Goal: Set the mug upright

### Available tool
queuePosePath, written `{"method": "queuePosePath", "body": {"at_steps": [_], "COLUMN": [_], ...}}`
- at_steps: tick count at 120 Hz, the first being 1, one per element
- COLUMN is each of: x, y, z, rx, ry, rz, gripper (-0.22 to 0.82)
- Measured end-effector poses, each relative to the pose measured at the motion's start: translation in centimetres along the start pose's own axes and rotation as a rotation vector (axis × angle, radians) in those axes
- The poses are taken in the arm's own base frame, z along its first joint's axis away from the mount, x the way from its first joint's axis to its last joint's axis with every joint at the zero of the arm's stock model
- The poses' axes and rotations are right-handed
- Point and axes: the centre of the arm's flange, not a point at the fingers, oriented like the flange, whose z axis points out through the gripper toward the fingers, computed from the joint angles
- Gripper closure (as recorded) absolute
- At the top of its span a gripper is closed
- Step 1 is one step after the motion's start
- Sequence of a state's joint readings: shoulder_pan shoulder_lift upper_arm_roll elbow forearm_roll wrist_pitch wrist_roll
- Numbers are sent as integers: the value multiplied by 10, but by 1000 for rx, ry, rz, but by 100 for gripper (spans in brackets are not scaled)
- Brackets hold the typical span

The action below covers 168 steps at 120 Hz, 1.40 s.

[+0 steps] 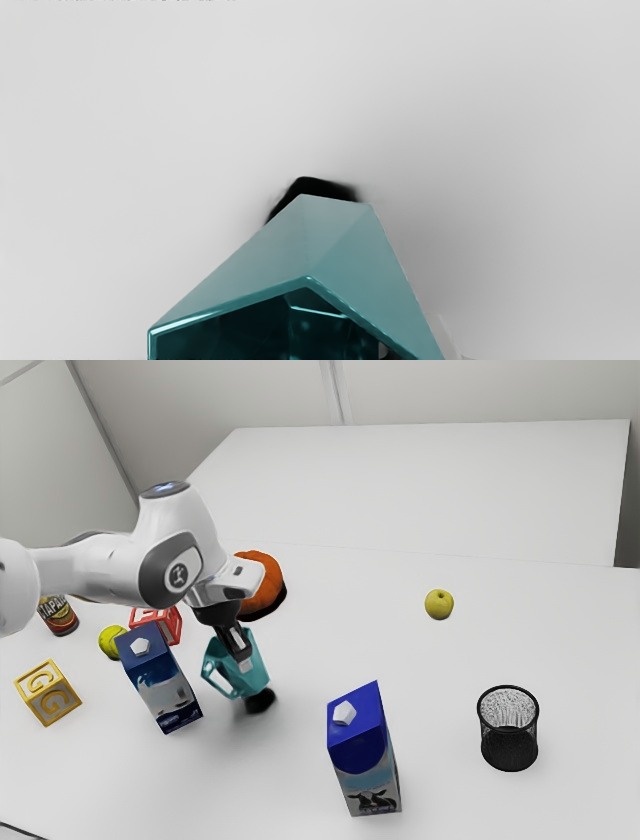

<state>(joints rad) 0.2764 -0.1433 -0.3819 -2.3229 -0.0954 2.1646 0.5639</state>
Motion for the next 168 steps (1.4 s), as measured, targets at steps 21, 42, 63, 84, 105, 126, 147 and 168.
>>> {"method": "queuePosePath", "body": {"at_steps": [21,42,63,84,105,126,147,168], "x": [6,6,8,9,10,11,14,14], "y": [4,11,10,11,11,12,17,23], "z": [1,18,29,37,47,42,31,0], "rx": [67,76,72,70,62,72,92,131], "ry": [3,-20,-26,-22,-19,-2,19,50], "rz": [10,6,-11,-29,-48,-63,-66,-75], "gripper": [76,76,76,76,76,56,34,17]}}
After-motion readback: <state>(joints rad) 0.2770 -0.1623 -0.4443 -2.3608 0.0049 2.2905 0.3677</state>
